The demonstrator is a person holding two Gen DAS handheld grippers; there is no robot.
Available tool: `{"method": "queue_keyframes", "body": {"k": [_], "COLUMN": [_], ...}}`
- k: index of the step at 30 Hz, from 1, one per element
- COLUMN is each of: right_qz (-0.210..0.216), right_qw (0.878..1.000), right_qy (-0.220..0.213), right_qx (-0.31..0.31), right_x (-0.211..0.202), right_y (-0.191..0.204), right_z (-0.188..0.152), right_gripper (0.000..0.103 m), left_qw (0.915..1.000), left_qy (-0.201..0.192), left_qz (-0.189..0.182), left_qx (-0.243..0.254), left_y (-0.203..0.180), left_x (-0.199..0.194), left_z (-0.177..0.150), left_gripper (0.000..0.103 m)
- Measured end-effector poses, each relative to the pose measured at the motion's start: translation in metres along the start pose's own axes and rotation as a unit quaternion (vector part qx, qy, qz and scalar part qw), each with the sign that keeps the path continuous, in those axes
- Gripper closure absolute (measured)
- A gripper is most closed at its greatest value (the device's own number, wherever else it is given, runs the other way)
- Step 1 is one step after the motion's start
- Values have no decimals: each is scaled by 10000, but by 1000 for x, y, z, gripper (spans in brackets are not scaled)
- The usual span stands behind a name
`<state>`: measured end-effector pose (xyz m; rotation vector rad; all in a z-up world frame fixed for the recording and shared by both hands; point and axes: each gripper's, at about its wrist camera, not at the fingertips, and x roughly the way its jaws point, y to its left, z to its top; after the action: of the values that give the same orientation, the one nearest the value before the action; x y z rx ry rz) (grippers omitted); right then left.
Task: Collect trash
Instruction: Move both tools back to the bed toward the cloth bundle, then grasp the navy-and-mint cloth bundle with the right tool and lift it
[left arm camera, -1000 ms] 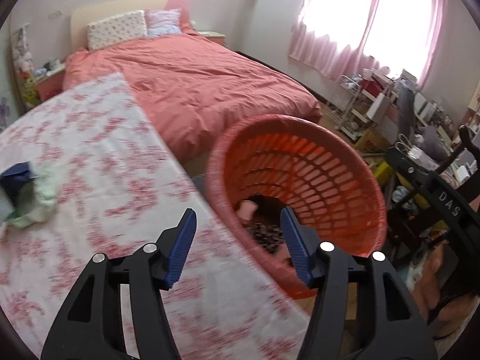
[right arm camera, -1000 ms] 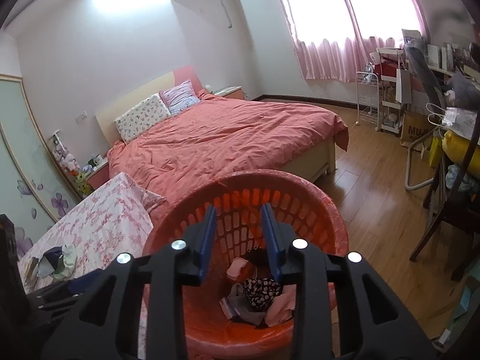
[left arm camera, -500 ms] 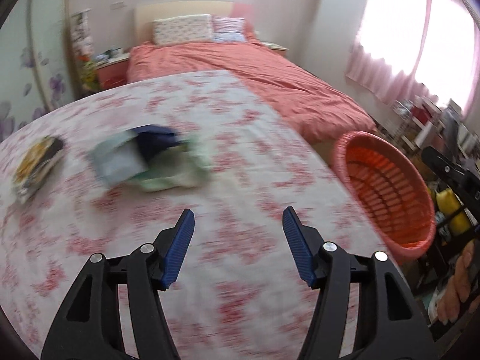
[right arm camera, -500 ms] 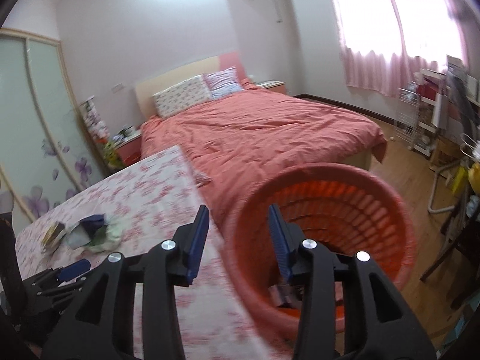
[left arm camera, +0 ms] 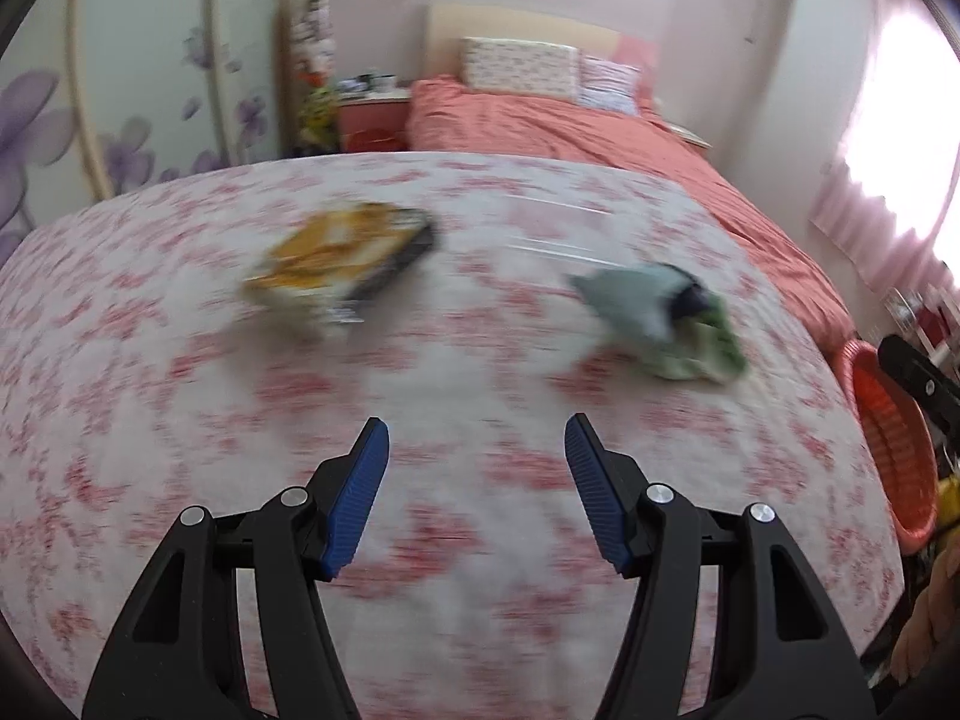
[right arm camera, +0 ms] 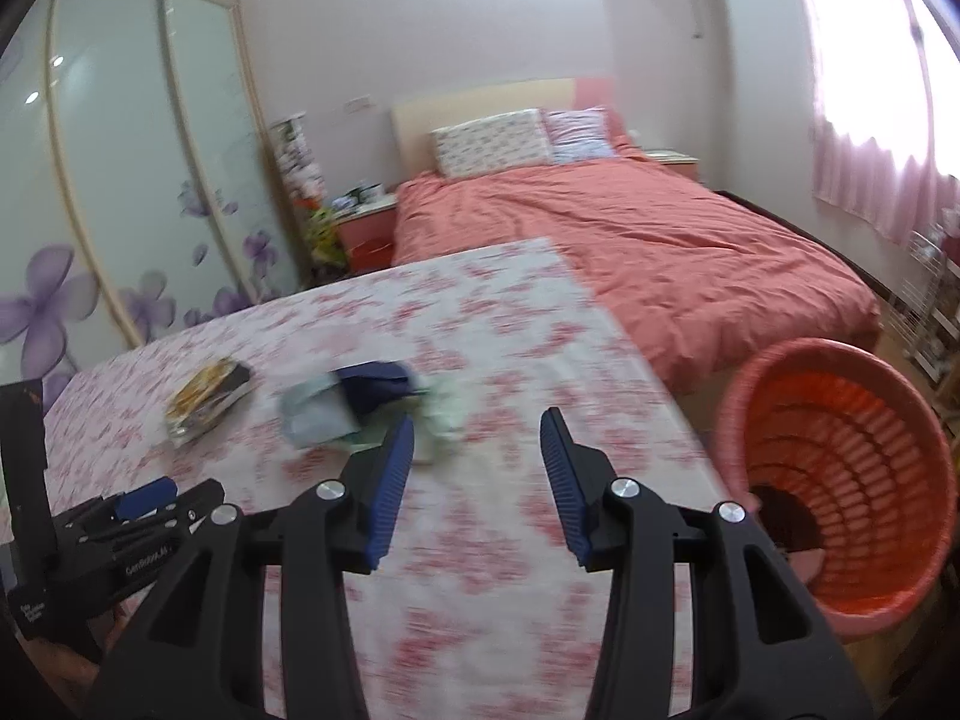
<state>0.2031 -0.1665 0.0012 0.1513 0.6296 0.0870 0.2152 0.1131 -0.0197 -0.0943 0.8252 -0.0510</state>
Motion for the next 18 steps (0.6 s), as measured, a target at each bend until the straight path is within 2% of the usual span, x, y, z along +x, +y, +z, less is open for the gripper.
{"method": "queue_keyframes", "body": {"k": [6, 9, 12, 14, 18], "right_qz": [178, 44, -178, -404, -595], "right_qw": [9994, 9993, 9993, 9983, 9956], "right_qy": [186, 209, 255, 409, 687], "right_qx": [-220, -306, -201, -23, 219], "right_x": [27, 38, 48, 61, 83], "right_y": [52, 65, 57, 43, 23], "right_z": [5, 7, 7, 8, 7], "right_gripper": [59, 59, 59, 59, 60], "left_qw": [9993, 9989, 9987, 9986, 9985], "left_qy": [-86, -126, -123, -110, -66], "left_qz": [171, 212, 206, 208, 172], "left_qx": [-325, -398, -452, -466, -521], "left_y": [43, 56, 66, 70, 75], "left_x": [-4, -6, -5, -3, 3], "left_z": [6, 7, 7, 6, 5], "left_gripper": [42, 42, 42, 42, 42]}}
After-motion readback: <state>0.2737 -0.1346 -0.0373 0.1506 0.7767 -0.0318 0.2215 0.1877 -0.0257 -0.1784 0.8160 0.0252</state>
